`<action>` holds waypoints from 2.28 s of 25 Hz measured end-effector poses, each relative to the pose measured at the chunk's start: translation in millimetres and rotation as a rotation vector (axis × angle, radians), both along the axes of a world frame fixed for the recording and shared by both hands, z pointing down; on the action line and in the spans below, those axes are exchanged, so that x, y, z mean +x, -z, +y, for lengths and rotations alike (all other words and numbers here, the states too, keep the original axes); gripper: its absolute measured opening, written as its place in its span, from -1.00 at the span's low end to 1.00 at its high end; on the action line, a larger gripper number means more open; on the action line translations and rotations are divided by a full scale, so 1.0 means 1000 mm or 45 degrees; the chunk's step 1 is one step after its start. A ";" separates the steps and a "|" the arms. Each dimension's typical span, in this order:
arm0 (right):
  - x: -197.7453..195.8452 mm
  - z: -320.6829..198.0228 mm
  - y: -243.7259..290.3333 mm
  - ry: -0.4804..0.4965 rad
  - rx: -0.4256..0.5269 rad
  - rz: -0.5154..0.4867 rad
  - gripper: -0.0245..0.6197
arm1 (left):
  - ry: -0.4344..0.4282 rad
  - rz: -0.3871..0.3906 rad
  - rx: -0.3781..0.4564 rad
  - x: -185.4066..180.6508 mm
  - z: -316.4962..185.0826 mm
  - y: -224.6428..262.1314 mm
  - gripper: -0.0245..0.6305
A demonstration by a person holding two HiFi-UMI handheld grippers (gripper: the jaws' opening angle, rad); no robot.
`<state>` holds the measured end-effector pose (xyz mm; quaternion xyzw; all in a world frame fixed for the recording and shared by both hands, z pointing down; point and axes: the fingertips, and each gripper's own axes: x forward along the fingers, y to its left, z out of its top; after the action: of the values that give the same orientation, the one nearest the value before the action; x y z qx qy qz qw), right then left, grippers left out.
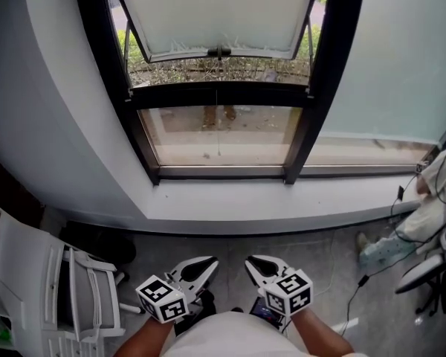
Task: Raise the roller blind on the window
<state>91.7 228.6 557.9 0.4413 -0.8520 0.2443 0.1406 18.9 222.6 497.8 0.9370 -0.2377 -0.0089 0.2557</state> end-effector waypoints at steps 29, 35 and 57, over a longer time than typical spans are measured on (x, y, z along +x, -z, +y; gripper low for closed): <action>-0.074 -0.235 0.008 -0.181 0.005 0.030 -0.84 | -0.204 -0.034 -0.001 -0.070 -0.221 0.004 -0.85; -0.051 -0.269 0.002 -0.122 0.016 0.031 -0.84 | -0.170 -0.057 -0.001 -0.044 -0.249 -0.002 -0.85; 0.035 -0.386 0.007 0.031 0.086 0.161 -0.84 | -0.039 -0.140 0.050 0.027 -0.357 0.004 -0.85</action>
<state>126.5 -157.3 551.3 0.4501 -0.8544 0.1853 0.1819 45.5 -134.0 493.3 0.9445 -0.2366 0.0420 0.2240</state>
